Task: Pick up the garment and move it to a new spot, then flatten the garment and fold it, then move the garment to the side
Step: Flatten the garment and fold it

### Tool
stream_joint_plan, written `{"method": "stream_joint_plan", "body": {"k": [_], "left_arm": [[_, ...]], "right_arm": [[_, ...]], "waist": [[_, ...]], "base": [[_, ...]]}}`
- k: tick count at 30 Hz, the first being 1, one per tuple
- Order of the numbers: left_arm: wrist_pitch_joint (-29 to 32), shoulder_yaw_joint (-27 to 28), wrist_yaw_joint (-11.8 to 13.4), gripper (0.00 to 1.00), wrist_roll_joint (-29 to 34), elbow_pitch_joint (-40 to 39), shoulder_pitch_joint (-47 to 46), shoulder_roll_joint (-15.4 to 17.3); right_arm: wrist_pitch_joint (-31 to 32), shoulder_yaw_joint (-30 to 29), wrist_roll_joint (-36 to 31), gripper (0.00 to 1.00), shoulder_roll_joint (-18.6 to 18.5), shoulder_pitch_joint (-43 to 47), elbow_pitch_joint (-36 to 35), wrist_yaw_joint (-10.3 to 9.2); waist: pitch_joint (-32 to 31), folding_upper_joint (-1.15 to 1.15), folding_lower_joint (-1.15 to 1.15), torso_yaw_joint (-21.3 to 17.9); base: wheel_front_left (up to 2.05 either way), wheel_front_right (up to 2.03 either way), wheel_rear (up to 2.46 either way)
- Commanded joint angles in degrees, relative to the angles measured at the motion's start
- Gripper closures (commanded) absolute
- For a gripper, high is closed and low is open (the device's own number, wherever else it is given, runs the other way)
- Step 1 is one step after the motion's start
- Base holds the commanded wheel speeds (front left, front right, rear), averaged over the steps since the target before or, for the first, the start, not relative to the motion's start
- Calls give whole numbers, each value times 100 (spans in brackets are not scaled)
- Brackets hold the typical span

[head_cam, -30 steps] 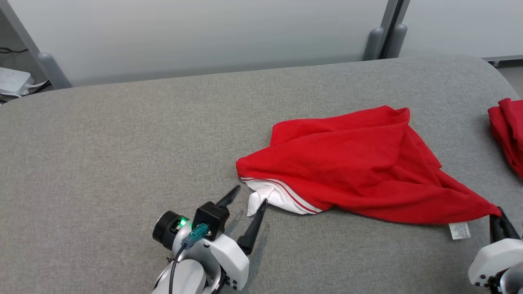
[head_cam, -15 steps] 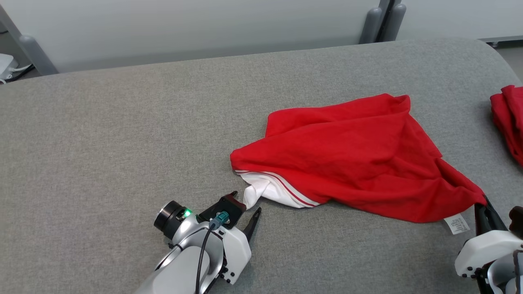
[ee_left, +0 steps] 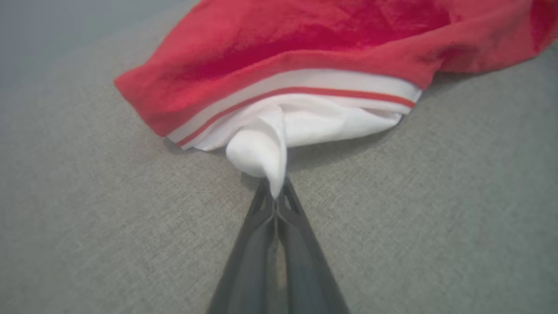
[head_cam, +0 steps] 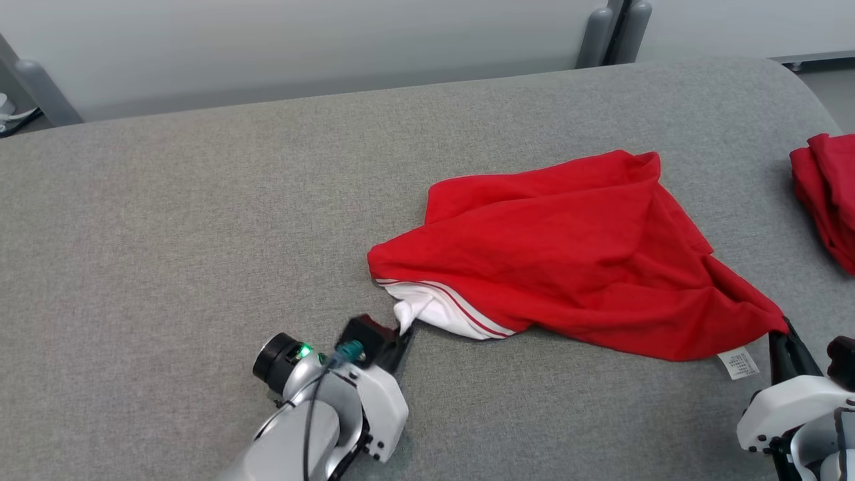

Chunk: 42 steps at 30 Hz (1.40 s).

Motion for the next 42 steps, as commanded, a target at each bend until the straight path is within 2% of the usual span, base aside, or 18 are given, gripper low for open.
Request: {"method": "stream_joint_plan", "body": {"k": [1,4,7,10,13,17,20,25,31,35,38,42], "left_arm": [[-76,268,-116,100,-308,-214,-243,41],[-61,713,-499,100,-1398,-741,-57,41],[193,1074,-632,100,-2365,-1489,33,103],[507,1383,-648,100,-3404,-2739,132,442],[763,1926,-650,100,-4525,-4041,262,922],[960,2683,-651,100,-5380,-5127,320,1532],[976,3143,-594,100,-5665,-5653,214,1795],[1042,3606,-264,100,-5737,-6265,-225,2119],[1121,3809,50,100,-5845,-6764,-707,2156],[1170,3994,371,100,-6109,-7259,-1093,2062],[1450,3875,697,100,-6266,-7379,-1239,2101],[1741,3438,954,100,-5983,-6797,-1196,2268]], "right_arm": [[-34,200,56,100,-115,-129,-221,17],[-112,333,145,100,-227,-146,-317,17],[-154,333,174,100,-391,-190,-460,17],[-174,424,282,100,-571,-305,-638,17],[-171,548,576,100,-771,-542,-861,17],[-39,624,1015,100,-1078,-1003,-1120,17],[102,672,1390,100,-1315,-1356,-1263,17],[409,841,1984,100,-1760,-1915,-1626,17],[702,915,2402,100,-2187,-2380,-1975,17],[975,589,2593,100,-2454,-2628,-2485,17],[1448,459,2626,100,-2568,-2651,-2652,17],[2096,988,2699,100,-2438,-2686,-2173,17]], "waist": [[-30,0,0,6],[-117,0,0,69],[-237,0,0,192],[-368,0,0,328],[-498,0,0,422],[-715,0,0,488],[-917,0,0,537],[-1149,0,0,599],[-1316,0,0,633],[-1362,0,0,665],[-1361,0,0,666],[-1241,0,0,623]], "base": [[0,0,0],[0,0,0],[0,0,0],[0,0,0],[0,0,0],[0,0,0],[0,0,0],[0,0,0],[0,0,0],[0,0,0],[0,0,0],[0,0,0]]}}
